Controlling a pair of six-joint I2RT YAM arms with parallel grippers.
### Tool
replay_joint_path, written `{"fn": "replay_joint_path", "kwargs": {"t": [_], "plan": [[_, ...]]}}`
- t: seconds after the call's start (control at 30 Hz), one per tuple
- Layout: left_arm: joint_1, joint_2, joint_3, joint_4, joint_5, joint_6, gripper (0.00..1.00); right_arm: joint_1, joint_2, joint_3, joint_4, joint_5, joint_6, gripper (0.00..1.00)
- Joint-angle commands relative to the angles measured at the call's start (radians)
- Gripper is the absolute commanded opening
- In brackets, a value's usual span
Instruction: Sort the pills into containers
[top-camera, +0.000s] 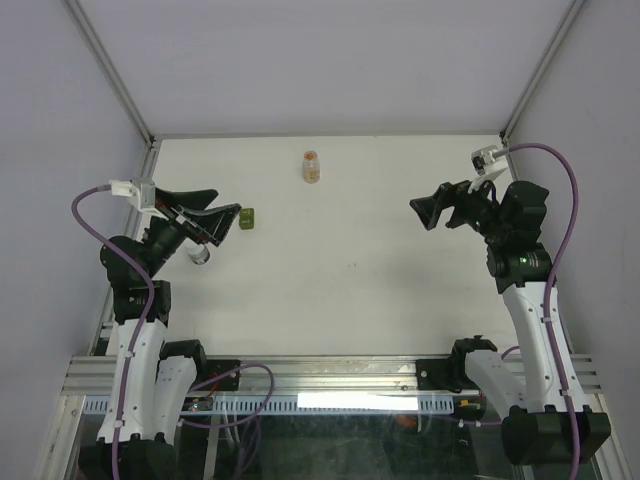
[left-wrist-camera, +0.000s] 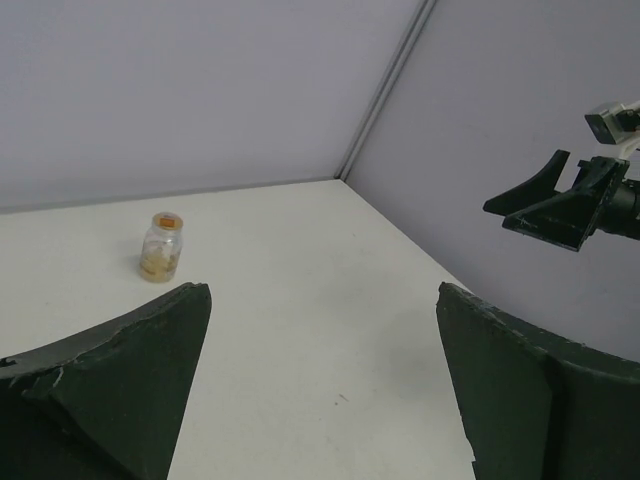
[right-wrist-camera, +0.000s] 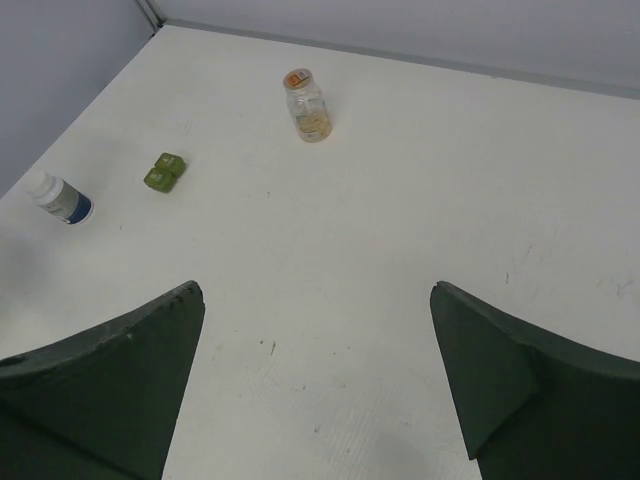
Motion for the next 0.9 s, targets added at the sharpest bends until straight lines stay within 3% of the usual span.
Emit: {"fn": "replay_joint_path", "kwargs": {"t": [0.0, 0.23, 0.37, 0.47, 0.57, 0.63, 0.77, 0.87], "plan": [[-0.002, 0.021, -0.037, 0.159, 0.041, -0.071, 0.99, -0.005, -0.002, 0.053, 0.030, -0.027, -0.010, 0.99], [-0.002, 0.182, -0.109, 0.411, 0.044, -0.270, 0.99, -0.006, 0.034, 0.042, 0.082, -0.163, -0.035, 0.99], [-0.019, 0.264, -0.122, 0.433, 0.007, -0.259, 0.99, -0.006, 0.084, 0.034, 0.077, -0.307, -0.131, 0.99], [-0.094, 0.320, -0.070, 0.224, -0.130, -0.111, 0.94, -0.006, 0.140, 0.034, 0.068, -0.432, -0.194, 0.99], [-0.210, 0.445, 0.092, -0.135, -0.423, 0.089, 0.82, -0.004, 0.187, 0.027, 0.063, -0.506, -0.217, 0.99], [-0.239, 0.564, 0.186, -0.295, -0.566, 0.142, 0.74, -0.004, 0.203, 0.016, 0.041, -0.515, -0.251, 0.99], [-0.256, 0.731, 0.267, -0.357, -0.719, 0.210, 0.65, -0.004, 0.225, -0.009, 0.012, -0.512, -0.287, 0.99], [-0.277, 0.868, 0.345, -0.384, -0.777, 0.261, 0.65, -0.002, 0.232, -0.027, 0.008, -0.517, -0.300, 0.99]]}}
